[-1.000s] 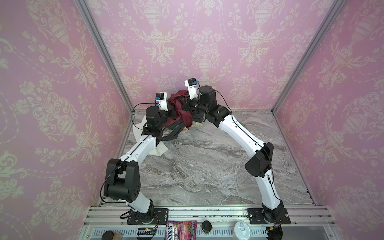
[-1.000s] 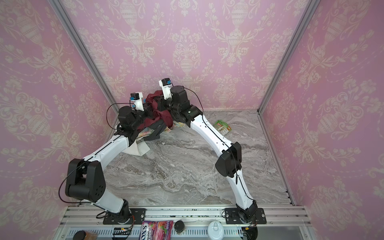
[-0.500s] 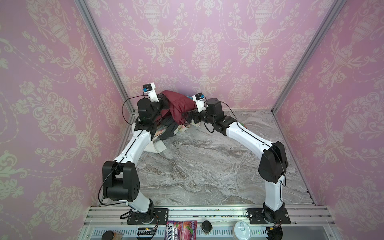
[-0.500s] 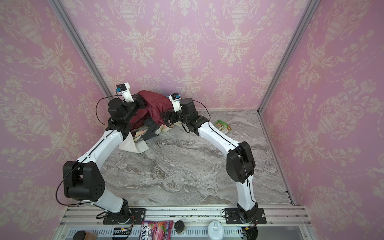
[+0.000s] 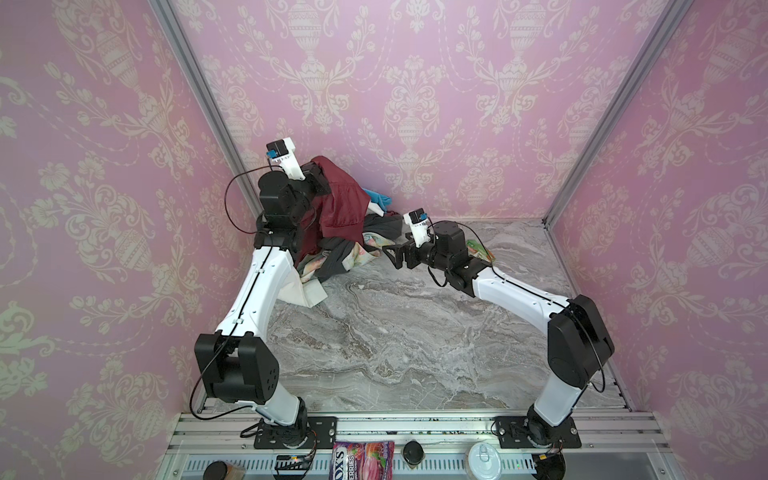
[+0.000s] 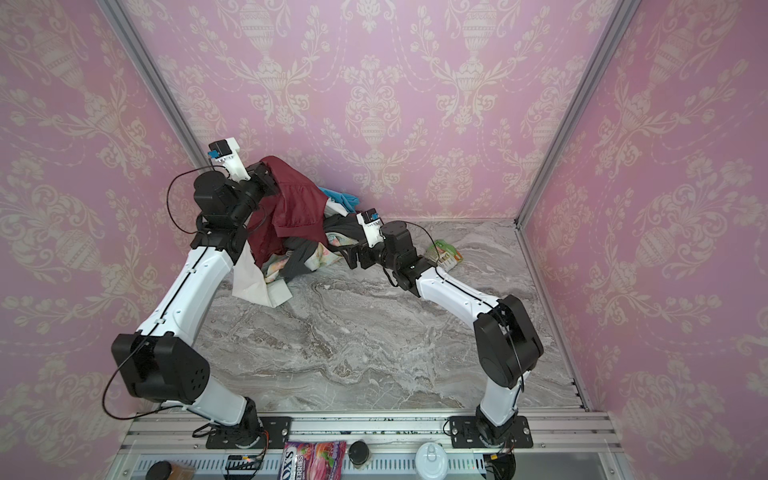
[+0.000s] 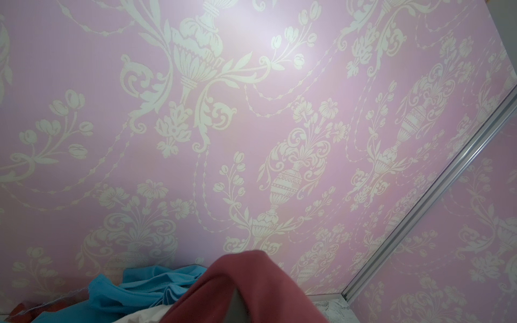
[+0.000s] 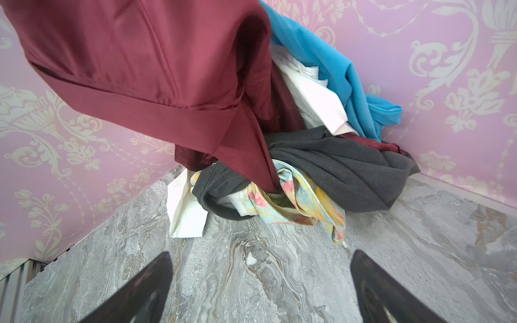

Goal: Pick out a specific cloth from the pile

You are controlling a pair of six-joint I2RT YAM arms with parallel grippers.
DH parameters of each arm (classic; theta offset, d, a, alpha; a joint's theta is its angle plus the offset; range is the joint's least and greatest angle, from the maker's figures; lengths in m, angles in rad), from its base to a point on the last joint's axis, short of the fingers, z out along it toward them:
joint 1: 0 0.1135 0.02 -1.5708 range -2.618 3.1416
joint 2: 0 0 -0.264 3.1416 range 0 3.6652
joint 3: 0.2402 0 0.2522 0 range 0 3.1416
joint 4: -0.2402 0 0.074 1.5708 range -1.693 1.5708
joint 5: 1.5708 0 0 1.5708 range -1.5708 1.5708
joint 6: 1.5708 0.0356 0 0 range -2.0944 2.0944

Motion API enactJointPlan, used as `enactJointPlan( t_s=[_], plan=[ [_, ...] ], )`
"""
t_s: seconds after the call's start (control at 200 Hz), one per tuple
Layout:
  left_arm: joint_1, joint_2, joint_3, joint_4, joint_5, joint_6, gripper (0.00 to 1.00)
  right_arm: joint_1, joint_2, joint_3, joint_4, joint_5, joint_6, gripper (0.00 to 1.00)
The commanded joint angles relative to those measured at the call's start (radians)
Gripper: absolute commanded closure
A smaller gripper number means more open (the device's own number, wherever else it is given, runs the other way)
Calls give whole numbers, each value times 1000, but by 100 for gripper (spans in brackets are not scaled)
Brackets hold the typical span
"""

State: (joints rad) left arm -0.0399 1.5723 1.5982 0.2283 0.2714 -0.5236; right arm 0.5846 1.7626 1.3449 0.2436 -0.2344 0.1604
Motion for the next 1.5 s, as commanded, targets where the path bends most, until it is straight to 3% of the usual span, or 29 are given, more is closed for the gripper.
enactJointPlan(
  t_s=[0.0,0.505,0.761,1.056,1.251,1.296,1.401,1.461,1.491],
  plan=[
    [9,-80,124,42,-7,-33,100,12,-27,-4,122,-18,-38,0],
    [-42,-136,286,-117,95,-48,100,116,87,152,262,-15,-153,0],
    [-174,-164,276,-210,98,5,100,172,261,314,393,30,-176,0],
    [-353,-217,148,-256,80,45,100,222,464,555,444,95,-134,0],
    [-394,-273,-34,-219,57,29,100,233,512,621,432,75,-105,0],
    [-394,-281,-67,-211,59,21,100,233,515,631,418,68,-101,13],
    [-399,-285,-103,-211,84,7,100,232,508,647,399,30,-84,57],
    [-405,-288,-109,-221,95,13,100,231,500,655,380,0,-70,76],
    [-406,-291,-110,-229,94,21,100,230,492,653,377,-11,-64,92]
  ],
)
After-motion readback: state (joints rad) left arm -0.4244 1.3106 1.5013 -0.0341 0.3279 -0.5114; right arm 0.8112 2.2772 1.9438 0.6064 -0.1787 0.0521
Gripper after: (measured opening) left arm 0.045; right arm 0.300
